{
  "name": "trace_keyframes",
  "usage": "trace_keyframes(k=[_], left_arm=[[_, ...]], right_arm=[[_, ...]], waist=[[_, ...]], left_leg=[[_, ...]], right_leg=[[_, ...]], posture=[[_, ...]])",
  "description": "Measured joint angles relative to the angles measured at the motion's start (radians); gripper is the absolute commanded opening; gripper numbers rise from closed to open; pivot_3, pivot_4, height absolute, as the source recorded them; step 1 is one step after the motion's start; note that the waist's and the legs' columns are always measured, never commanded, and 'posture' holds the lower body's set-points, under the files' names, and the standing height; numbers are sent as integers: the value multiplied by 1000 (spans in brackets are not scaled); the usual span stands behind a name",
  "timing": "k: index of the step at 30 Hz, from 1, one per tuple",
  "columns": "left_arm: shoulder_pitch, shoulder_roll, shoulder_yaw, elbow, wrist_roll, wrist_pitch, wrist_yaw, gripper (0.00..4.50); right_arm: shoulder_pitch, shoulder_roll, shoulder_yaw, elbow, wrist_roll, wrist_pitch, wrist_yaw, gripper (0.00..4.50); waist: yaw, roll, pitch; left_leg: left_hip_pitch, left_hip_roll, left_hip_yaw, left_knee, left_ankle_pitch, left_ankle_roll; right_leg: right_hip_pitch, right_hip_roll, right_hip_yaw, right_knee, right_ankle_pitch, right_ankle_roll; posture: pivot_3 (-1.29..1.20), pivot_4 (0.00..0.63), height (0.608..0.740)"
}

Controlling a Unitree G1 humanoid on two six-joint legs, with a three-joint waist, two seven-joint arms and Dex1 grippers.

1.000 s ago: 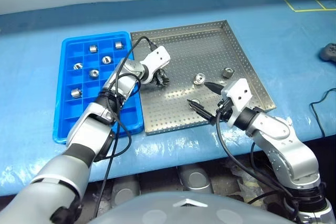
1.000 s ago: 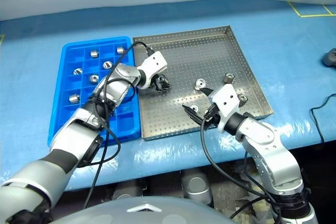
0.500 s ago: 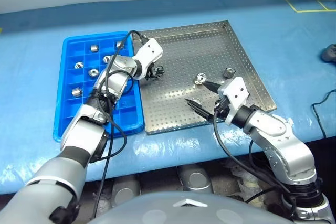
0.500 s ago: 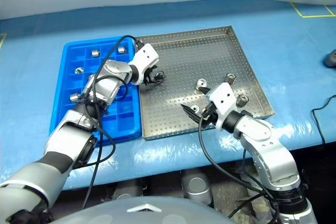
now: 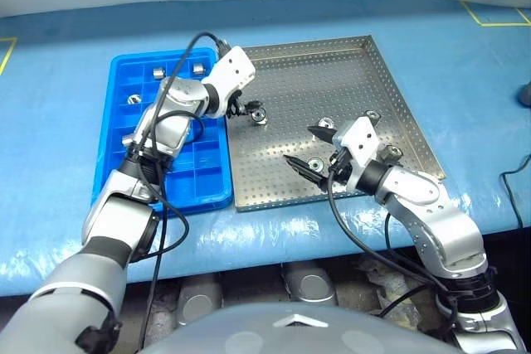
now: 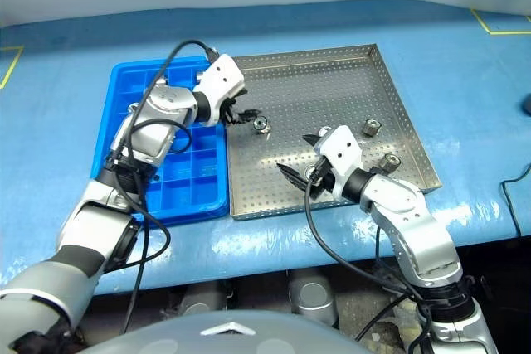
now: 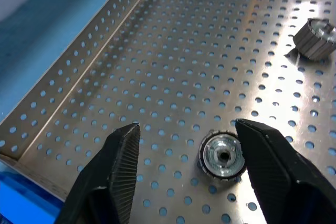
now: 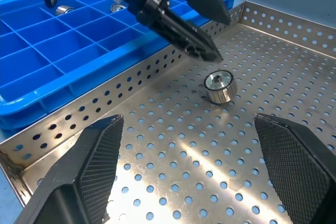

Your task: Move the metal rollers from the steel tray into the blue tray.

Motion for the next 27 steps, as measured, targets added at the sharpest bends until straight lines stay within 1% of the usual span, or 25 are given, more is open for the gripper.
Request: trace_keyframes(k=[7,16,19,24,27], left_arm=[[-31,-30,-51,81,44,-17,0,4472],[-69,-93,-76,216,92,-70,30,4472],[-76,-102,-81,245,103,-80,40,3925],[-76,-103,-81,257,119,-87,40,2302],[-76,-103,-80,258,119,-88,40,2302]], right_arm=[[16,3,0,-1,-9,-8,-4,4185],[35,13,-2,-18,-13,-9,-14,4185],[37,14,-3,-19,-13,-9,-19,4185],[42,14,-4,-19,-14,-9,-26,4185],[42,14,-4,-19,-15,-9,-27,4185]], waist=[[7,0,0],[-6,0,0],[-13,0,0],[-23,0,0],[-24,0,0]], left_leg=[[0,0,0,0,0,0],[0,0,0,0,0,0],[0,0,0,0,0,0],[0,0,0,0,0,0],[0,0,0,0,0,0]], right_leg=[[0,0,0,0,0,0],[0,0,0,0,0,0],[0,0,0,1,0,0],[0,0,0,1,0,0],[0,0,0,1,0,0]], posture=[[-175,150,740],[-189,150,740],[-191,150,740],[-187,150,740],[-183,150,740]])
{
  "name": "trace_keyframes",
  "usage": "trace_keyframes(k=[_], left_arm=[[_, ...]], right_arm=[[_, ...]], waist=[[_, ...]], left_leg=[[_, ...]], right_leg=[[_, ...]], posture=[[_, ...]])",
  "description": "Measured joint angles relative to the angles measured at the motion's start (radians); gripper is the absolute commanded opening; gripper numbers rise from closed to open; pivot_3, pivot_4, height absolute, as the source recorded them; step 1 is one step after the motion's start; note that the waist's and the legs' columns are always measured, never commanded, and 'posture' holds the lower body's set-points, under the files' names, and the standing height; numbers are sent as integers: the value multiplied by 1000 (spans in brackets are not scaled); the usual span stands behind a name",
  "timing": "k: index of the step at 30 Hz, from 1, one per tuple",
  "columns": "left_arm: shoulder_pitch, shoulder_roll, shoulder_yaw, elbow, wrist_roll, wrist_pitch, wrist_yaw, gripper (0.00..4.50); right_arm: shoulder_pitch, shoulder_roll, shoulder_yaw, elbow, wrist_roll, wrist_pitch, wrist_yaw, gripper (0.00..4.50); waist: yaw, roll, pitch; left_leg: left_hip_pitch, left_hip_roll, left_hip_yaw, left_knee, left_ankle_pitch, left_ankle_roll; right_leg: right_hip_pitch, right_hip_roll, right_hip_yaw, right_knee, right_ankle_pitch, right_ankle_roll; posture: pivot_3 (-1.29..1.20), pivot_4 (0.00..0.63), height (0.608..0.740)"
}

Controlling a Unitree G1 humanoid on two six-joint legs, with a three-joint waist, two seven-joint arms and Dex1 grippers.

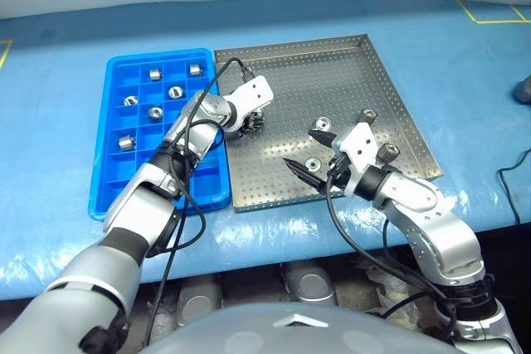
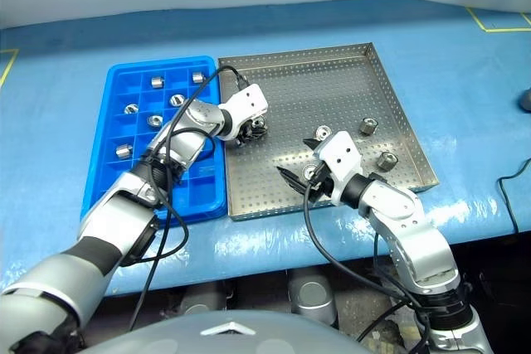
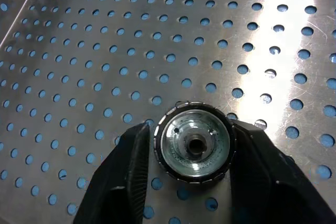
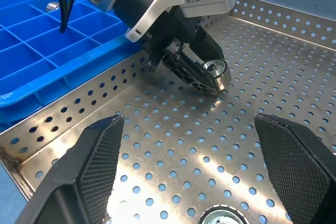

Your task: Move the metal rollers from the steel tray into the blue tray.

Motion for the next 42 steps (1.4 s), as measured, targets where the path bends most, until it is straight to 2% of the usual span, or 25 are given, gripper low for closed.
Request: trace_keyframes(k=[5,11,16,19,23,24,37,42], left_arm=[[5,1,27,-10,-20,-6,-5,2302],[18,-2,126,-137,-126,3,-44,2302],[30,43,140,-221,-145,27,-65,2302],[37,60,115,-198,-99,2,-36,2910],[39,29,91,-108,-59,-37,38,4247],[38,16,90,-84,-51,-45,61,4455],[-37,-60,66,148,18,-111,135,4455],[-46,-65,66,170,19,-113,132,2840]], right_arm=[[-1,0,0,0,-1,0,-1,4185],[-6,0,0,0,-1,0,3,4185],[-11,-2,0,0,-1,0,10,4185],[-14,-2,1,2,-1,0,17,4185],[-31,1,3,5,-2,0,18,4185],[-31,1,3,5,-2,0,18,4185],[2,2,1,1,-3,0,1,4185],[8,2,0,0,-3,-1,-5,4185]], waist=[[0,0,0],[4,0,0],[2,0,0],[5,0,0],[13,0,0],[15,0,0],[2,0,0],[-7,0,0]], left_leg=[[0,0,0,0,0,0],[0,0,0,0,0,0],[1,0,0,0,0,0],[1,0,0,1,0,0],[0,-1,0,1,0,0],[0,-1,0,1,0,0],[0,-1,0,1,0,0],[0,-1,0,1,0,0]], right_leg=[[0,0,0,0,0,0],[0,0,0,0,0,0],[0,0,0,2,0,0],[0,0,0,2,0,0],[0,0,0,2,0,0],[0,0,0,2,0,0],[0,0,0,3,0,0],[-1,0,0,3,0,0]], posture=[[-174,150,740],[-160,150,740],[-153,150,740],[-155,150,740],[-166,150,740],[-169,150,740],[-203,150,740],[-201,150,740]])
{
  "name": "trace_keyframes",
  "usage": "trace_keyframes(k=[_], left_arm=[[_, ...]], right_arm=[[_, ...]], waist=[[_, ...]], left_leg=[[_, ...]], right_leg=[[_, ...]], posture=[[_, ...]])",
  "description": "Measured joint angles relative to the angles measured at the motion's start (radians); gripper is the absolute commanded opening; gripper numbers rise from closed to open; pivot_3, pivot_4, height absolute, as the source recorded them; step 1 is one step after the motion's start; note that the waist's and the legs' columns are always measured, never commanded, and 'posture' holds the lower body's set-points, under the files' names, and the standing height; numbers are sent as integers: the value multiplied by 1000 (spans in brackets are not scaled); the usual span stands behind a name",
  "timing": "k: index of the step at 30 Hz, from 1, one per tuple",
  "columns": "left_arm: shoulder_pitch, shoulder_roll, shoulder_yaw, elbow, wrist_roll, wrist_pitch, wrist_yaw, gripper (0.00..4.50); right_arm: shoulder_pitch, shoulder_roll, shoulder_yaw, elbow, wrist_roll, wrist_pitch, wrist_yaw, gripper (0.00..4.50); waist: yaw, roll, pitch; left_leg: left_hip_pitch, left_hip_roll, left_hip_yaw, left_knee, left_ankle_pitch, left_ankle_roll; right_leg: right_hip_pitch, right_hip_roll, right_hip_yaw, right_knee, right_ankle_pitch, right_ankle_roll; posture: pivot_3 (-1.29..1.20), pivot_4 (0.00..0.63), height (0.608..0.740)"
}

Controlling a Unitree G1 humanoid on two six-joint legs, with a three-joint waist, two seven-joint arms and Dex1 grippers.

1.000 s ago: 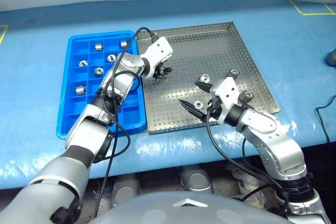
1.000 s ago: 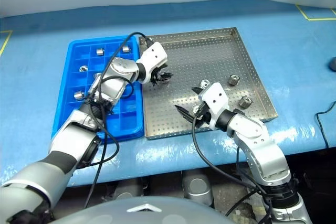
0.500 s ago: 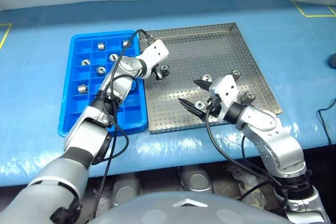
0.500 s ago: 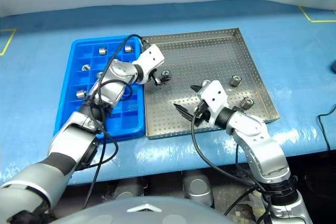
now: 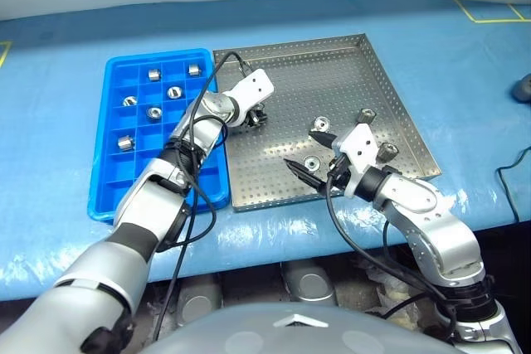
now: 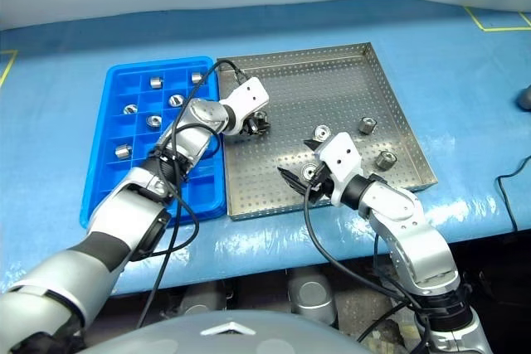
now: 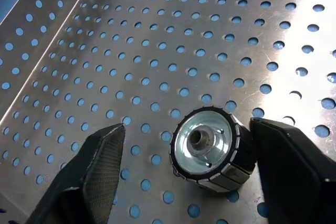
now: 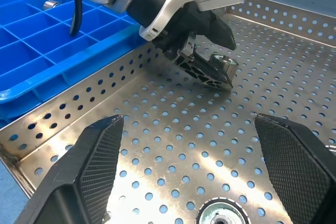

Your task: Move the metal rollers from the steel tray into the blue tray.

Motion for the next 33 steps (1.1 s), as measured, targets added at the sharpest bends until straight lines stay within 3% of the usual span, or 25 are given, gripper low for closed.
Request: trace_keyframes(k=[3,13,19,22,27,33], left_arm=[[0,-6,6,3,-6,0,-5,1845],[14,-8,63,-25,-63,4,-46,1820],[20,-1,170,-221,-208,79,-131,1820],[52,56,172,-337,-230,131,-174,1820],[228,261,156,-665,-287,270,-314,1820],[415,439,207,-1022,-361,425,-344,1820]], right_arm=[[0,0,0,0,0,-2,0,4185],[-3,3,1,0,0,-7,0,4185],[-11,3,2,0,0,-7,2,4185],[-13,1,-2,0,3,-7,6,4185],[-22,-6,-9,0,40,-1,52,4185],[-74,2,14,1,101,3,118,4185]], waist=[[0,0,0],[2,0,0],[2,0,0],[-4,0,0],[-12,1,0],[18,1,0]], left_leg=[[0,0,0,0,0,0],[0,0,0,0,0,0],[-1,0,0,0,0,0],[0,1,0,-1,0,0],[1,3,0,-1,0,-1],[1,2,0,0,1,-2]], right_leg=[[0,0,0,0,0,0],[0,0,0,0,0,0],[-1,0,0,0,0,0],[-1,0,0,1,0,0],[-3,2,0,5,-1,-2],[-3,1,0,6,-1,-2]], posture=[[-198,150,740],[-185,150,740],[-184,150,740],[-174,150,740],[-135,150,740],[-50,150,740]])
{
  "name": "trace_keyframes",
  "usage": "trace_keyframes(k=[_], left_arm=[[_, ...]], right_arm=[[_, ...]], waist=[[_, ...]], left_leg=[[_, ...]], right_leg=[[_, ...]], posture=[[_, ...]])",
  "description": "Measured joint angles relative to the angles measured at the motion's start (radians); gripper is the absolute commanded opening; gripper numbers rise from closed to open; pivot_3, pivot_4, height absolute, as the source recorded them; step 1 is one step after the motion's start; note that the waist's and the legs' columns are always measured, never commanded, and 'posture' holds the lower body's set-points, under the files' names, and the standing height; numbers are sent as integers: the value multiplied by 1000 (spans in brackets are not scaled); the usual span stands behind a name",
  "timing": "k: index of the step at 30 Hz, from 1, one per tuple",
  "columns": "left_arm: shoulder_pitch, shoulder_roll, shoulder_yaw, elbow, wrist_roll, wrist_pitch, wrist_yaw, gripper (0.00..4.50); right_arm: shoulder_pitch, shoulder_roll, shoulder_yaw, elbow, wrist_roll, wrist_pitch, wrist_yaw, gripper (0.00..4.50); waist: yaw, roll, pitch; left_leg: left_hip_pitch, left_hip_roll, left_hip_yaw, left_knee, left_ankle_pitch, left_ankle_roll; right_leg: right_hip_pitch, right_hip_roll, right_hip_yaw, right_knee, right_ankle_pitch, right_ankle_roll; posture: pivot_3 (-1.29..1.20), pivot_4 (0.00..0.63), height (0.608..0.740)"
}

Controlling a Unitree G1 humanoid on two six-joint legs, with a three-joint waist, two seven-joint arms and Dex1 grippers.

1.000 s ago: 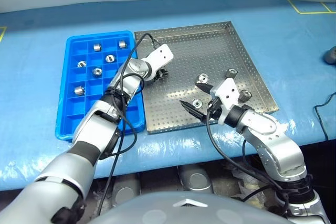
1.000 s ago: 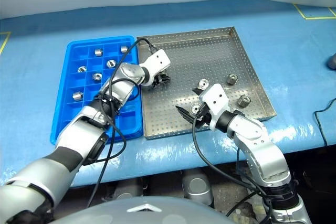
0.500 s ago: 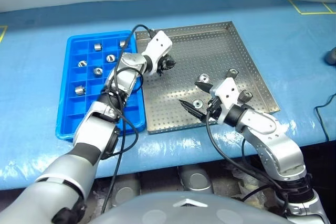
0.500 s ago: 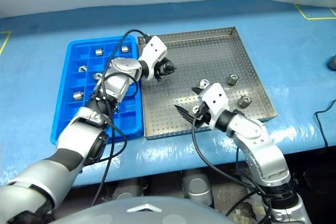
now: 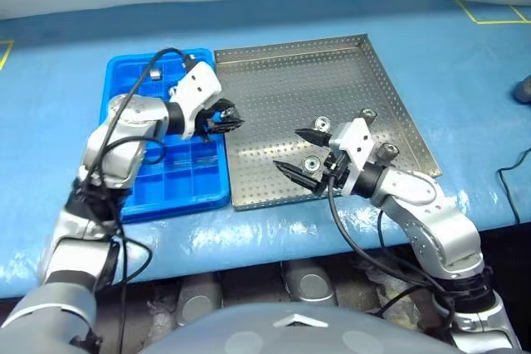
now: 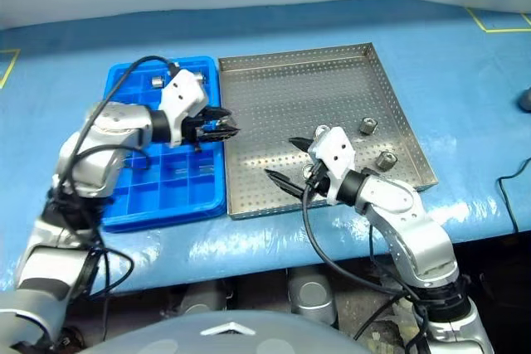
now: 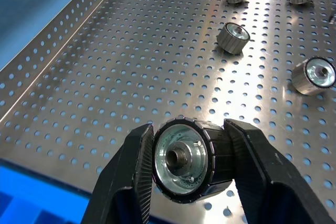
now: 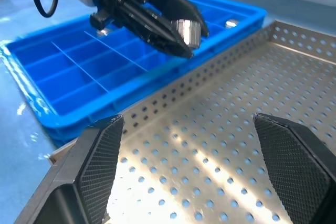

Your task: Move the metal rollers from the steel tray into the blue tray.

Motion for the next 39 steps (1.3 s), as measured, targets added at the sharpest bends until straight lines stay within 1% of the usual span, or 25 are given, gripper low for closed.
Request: trace_keyframes(k=[3,6,10,14,16,20,23,26,28,29,31,34,39], left_arm=[[110,94,120,-161,-20,84,34,1820],[194,172,224,-255,-24,145,78,1820],[328,224,323,-332,-32,211,113,1820],[490,245,406,-427,-51,270,128,1820],[544,249,434,-448,-57,288,134,1820],[620,240,477,-480,-77,306,162,1820],[673,231,478,-481,-82,309,184,1820],[692,230,477,-481,-87,309,204,1820],[693,230,477,-480,-91,308,214,2556],[693,230,475,-476,-92,305,217,2811],[688,229,472,-466,-94,303,226,3468],[628,189,473,-449,-125,303,247,4436],[505,90,470,-453,-251,284,231,4436]], right_arm=[[-41,16,48,12,11,9,30,4185],[-83,44,104,34,17,19,51,4185],[-114,64,155,48,18,21,74,4185],[-126,67,184,63,19,23,93,4185],[-126,65,185,71,20,23,102,4185],[-132,62,188,75,20,24,110,4185],[-135,61,188,77,20,26,113,4185],[-144,59,188,78,20,35,119,4185],[-147,59,188,78,20,39,121,4185],[-149,59,188,78,20,41,121,4185],[-153,59,187,78,20,43,121,4185],[-155,58,187,78,17,44,118,4185],[-147,57,183,74,8,44,97,4185]], waist=[[10,-1,0],[33,-1,0],[71,-2,1],[102,-2,1],[115,-2,1],[130,-2,1],[132,-2,1],[137,-2,1],[140,-2,1],[140,-2,1],[140,-2,1],[143,-3,1],[144,-3,0]], left_leg=[[0,1,0,-1,0,0],[1,1,0,-1,0,0],[0,1,0,-1,0,0],[0,1,0,-2,0,0],[0,1,-1,-2,0,0],[1,1,0,-2,0,0],[1,1,0,-2,0,0],[1,1,0,-2,0,0],[1,1,0,-2,0,0],[1,1,0,-2,0,0],[1,1,0,-2,0,0],[1,1,0,-2,0,0],[1,1,0,-2,0,0]], right_leg=[[-1,1,0,0,0,0],[-1,1,-1,1,-1,-1],[-1,0,-2,0,-1,-3],[-2,-1,-3,0,-2,-4],[-2,-1,-3,0,-3,-5],[-1,-1,-3,0,-5,-9],[-1,-1,-3,0,-5,-9],[-1,-1,-4,0,-5,-10],[-1,-1,-4,0,-5,-10],[-1,-1,-4,0,-5,-10],[-1,-1,-4,0,-5,-10],[-1,-1,-4,0,-5,-10],[-1,-1,-4,0,-2,-5]], posture=[[-20,150,740],[6,150,740],[60,150,740],[84,150,740],[94,150,740],[109,150,740],[115,150,740],[114,150,740],[113,150,740],[109,150,740],[105,150,740],[98,150,740],[56,150,740]])
